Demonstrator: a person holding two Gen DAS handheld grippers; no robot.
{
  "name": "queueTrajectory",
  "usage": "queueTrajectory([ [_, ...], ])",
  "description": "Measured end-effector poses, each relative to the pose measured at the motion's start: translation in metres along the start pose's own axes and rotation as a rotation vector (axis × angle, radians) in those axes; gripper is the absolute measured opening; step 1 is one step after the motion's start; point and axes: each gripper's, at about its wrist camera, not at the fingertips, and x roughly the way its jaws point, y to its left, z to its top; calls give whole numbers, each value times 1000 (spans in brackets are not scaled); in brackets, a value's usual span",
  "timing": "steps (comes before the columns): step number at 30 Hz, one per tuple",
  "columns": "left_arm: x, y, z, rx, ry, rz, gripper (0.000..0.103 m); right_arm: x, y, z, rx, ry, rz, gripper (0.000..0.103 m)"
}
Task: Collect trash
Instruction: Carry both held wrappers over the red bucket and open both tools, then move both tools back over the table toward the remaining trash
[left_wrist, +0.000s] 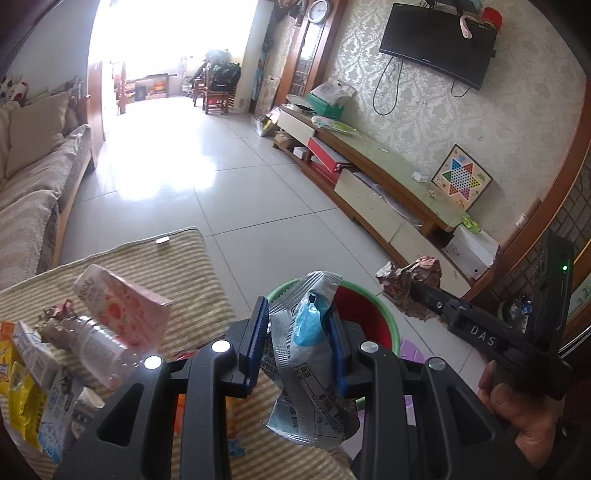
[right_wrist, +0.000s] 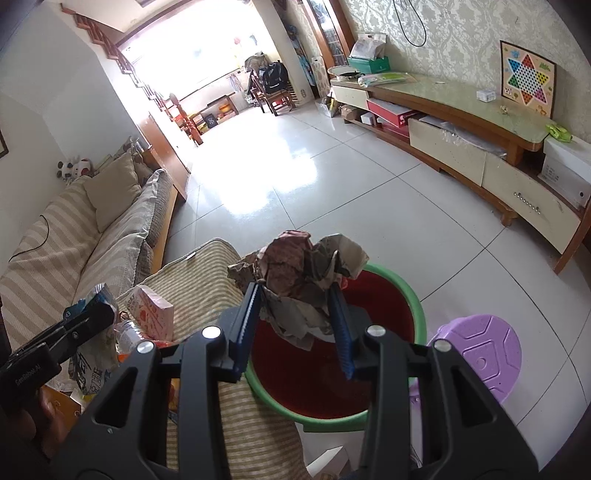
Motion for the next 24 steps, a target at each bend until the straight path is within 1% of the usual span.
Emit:
queueTrajectory([
  [3, 21, -12, 7, -5, 21, -40, 28, 9, -8, -1, 11, 20, -3, 37],
  [9, 54, -27, 19, -1, 53, -77, 29, 24, -22, -3, 24, 59, -2, 37],
  [10, 57, -28, 21, -5, 56, -81, 31, 26, -22, -4, 24, 64, -2, 39],
  [11, 59, -29, 23, -12, 55, -85, 34, 26, -23, -4, 23, 69, -4, 42],
  [12, 63, -29, 25, -19, 53, -85, 39, 27, -23, -3, 21, 72, -11, 43],
  [13, 64, -29, 27, -30, 47, -95, 56, 28, -25, -2, 22, 74, -18, 49],
  [14, 64, -28, 28, -42, 40, -104, 63, 29, -25, -2, 21, 74, -19, 56],
  [15, 63, -27, 31, -51, 33, -108, 64, 28, -25, -2, 19, 72, -22, 60],
  [16, 62, -27, 32, -56, 30, -110, 68, 28, -24, -2, 15, 68, -30, 71],
  [17, 61, -25, 33, -61, 26, -113, 73, 27, -25, -2, 11, 61, -37, 78],
  [18, 59, -24, 34, -67, 21, -116, 75, 26, -24, -2, 7, 55, -42, 81],
  [21, 52, -17, 34, -83, 10, -115, 85, 24, -23, -3, -3, 49, -63, 92],
  [22, 49, -15, 34, -91, 6, -106, 93, 22, -22, -4, -4, 46, -75, 98],
  [24, 43, -8, 33, -108, 1, -87, 95, 18, -21, -5, -7, 38, -96, 98],
])
